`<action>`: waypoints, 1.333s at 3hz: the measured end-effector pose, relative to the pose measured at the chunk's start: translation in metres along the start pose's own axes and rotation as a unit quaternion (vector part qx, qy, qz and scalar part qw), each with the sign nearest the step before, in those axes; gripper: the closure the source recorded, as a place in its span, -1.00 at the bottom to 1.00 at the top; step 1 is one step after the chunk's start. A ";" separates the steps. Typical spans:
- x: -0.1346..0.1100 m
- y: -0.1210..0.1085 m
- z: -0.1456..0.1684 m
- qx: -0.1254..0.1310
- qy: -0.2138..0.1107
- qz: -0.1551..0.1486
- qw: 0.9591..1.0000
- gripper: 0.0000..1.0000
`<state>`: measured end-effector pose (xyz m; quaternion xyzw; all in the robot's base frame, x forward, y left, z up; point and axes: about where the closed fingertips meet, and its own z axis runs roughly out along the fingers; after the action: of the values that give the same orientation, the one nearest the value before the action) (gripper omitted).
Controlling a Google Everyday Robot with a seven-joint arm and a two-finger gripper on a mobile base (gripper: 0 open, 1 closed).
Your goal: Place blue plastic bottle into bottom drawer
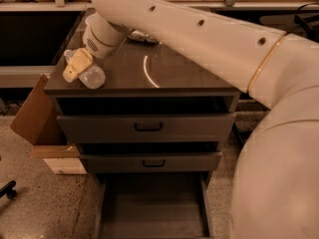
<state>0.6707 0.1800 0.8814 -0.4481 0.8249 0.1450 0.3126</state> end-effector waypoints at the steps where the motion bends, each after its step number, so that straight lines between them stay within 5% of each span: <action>1: -0.009 0.014 0.001 0.004 0.027 0.004 1.000 -1.00; 4: -0.008 0.024 0.043 0.007 0.068 0.021 0.997 -1.00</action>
Offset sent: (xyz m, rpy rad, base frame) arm -0.0060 0.0410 -0.0060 -0.1471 0.0618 -0.0466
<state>0.6704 0.2210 0.8528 -0.4369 0.8545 0.1150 0.2563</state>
